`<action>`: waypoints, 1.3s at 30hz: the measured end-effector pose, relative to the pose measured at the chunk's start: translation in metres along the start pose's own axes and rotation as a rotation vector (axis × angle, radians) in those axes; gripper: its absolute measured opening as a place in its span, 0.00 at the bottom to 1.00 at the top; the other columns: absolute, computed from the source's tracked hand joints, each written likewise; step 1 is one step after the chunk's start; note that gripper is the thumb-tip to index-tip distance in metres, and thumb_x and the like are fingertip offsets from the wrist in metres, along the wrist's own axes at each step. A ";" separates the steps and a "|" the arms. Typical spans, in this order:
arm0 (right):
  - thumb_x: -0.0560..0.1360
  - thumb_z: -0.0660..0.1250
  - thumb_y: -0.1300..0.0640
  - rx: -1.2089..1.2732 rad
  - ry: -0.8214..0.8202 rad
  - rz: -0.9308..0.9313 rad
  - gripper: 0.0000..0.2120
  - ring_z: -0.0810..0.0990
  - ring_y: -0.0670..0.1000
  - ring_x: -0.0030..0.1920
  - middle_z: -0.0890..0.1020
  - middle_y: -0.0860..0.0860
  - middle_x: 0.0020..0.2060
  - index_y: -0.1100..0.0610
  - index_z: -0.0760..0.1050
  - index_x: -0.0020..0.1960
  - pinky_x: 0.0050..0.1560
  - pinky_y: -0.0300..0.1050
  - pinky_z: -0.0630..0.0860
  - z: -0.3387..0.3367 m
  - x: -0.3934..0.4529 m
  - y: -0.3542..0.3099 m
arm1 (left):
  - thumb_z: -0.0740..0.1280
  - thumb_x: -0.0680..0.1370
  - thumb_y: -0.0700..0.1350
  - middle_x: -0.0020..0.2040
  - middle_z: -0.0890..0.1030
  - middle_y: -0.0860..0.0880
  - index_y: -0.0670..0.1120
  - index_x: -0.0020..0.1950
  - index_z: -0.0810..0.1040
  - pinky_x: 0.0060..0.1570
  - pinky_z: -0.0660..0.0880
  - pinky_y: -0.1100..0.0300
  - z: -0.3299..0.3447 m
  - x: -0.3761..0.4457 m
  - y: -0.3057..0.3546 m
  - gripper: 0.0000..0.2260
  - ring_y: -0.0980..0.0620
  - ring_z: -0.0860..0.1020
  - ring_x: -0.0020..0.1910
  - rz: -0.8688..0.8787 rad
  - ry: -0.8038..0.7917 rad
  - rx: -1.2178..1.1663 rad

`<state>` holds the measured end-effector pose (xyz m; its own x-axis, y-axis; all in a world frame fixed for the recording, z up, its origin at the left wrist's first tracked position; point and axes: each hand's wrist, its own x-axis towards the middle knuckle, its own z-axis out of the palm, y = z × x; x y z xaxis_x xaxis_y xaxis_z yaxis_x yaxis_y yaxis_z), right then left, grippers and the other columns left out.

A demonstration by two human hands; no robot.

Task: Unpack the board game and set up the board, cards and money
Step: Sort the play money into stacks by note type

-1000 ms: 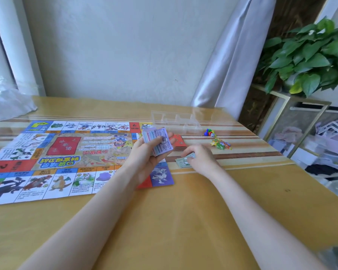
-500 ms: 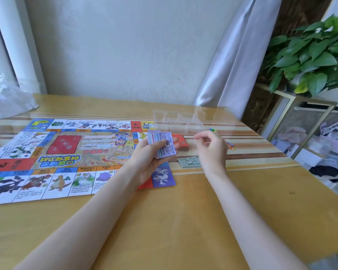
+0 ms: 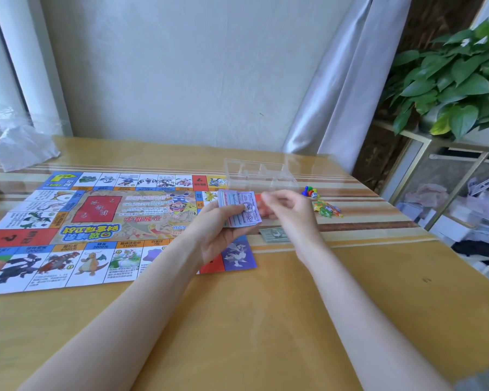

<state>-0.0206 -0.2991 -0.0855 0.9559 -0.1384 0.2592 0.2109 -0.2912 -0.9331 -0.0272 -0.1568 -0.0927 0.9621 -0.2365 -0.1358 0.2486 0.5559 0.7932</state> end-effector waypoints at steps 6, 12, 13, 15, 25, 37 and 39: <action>0.69 0.68 0.41 -0.861 -0.109 0.152 0.19 0.66 0.58 0.63 0.70 0.52 0.59 0.51 0.73 0.54 0.61 0.49 0.66 -0.018 0.001 0.011 | 0.59 0.78 0.31 0.51 0.78 0.38 0.37 0.61 0.70 0.49 0.78 0.48 0.005 0.003 -0.009 0.12 0.41 0.79 0.49 -0.034 0.111 0.112; 0.75 0.62 0.45 -0.937 -0.090 -0.106 0.16 0.68 0.57 0.60 0.71 0.49 0.59 0.51 0.74 0.60 0.59 0.49 0.64 0.000 -0.013 0.032 | 0.58 0.78 0.31 0.53 0.79 0.37 0.36 0.60 0.72 0.50 0.77 0.51 -0.002 0.002 -0.018 0.12 0.42 0.79 0.52 -0.062 0.094 0.075; 0.76 0.61 0.47 -0.934 -0.109 -0.141 0.15 0.68 0.57 0.60 0.73 0.49 0.58 0.52 0.75 0.58 0.58 0.49 0.66 0.000 -0.014 0.033 | 0.58 0.78 0.31 0.55 0.79 0.36 0.35 0.61 0.71 0.51 0.77 0.51 -0.004 0.002 -0.018 0.12 0.40 0.78 0.54 -0.067 0.081 0.063; 0.77 0.60 0.51 -0.950 -0.123 -0.173 0.12 0.68 0.56 0.59 0.76 0.50 0.55 0.56 0.76 0.55 0.57 0.49 0.68 -0.002 -0.014 0.034 | 0.58 0.78 0.31 0.59 0.78 0.36 0.35 0.64 0.71 0.52 0.77 0.51 -0.005 0.002 -0.017 0.14 0.40 0.77 0.58 -0.079 0.064 0.067; 0.78 0.61 0.54 -0.977 -0.098 -0.126 0.09 0.67 0.56 0.61 0.76 0.53 0.52 0.58 0.76 0.53 0.56 0.47 0.68 -0.029 -0.005 0.040 | 0.60 0.78 0.31 0.58 0.79 0.37 0.37 0.66 0.69 0.53 0.76 0.51 -0.006 0.003 -0.016 0.16 0.42 0.77 0.59 -0.122 0.081 0.054; 0.79 0.59 0.53 -0.984 -0.090 -0.093 0.10 0.68 0.56 0.60 0.74 0.53 0.55 0.58 0.75 0.53 0.56 0.47 0.67 -0.058 0.001 0.050 | 0.59 0.78 0.32 0.51 0.82 0.39 0.38 0.59 0.73 0.48 0.79 0.55 0.011 0.000 -0.010 0.11 0.47 0.81 0.48 -0.066 0.020 0.101; 0.80 0.57 0.51 -1.028 -0.045 -0.096 0.13 0.67 0.57 0.61 0.74 0.53 0.57 0.58 0.75 0.54 0.58 0.49 0.65 -0.055 0.003 0.047 | 0.59 0.78 0.31 0.46 0.83 0.41 0.37 0.56 0.75 0.47 0.80 0.57 0.020 -0.001 -0.011 0.09 0.48 0.83 0.44 -0.066 -0.026 0.107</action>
<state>-0.0194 -0.3654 -0.1154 0.9555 -0.0426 0.2919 0.0301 -0.9703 -0.2400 -0.0326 -0.1782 -0.0895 0.9404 -0.2912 -0.1758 0.2970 0.4507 0.8419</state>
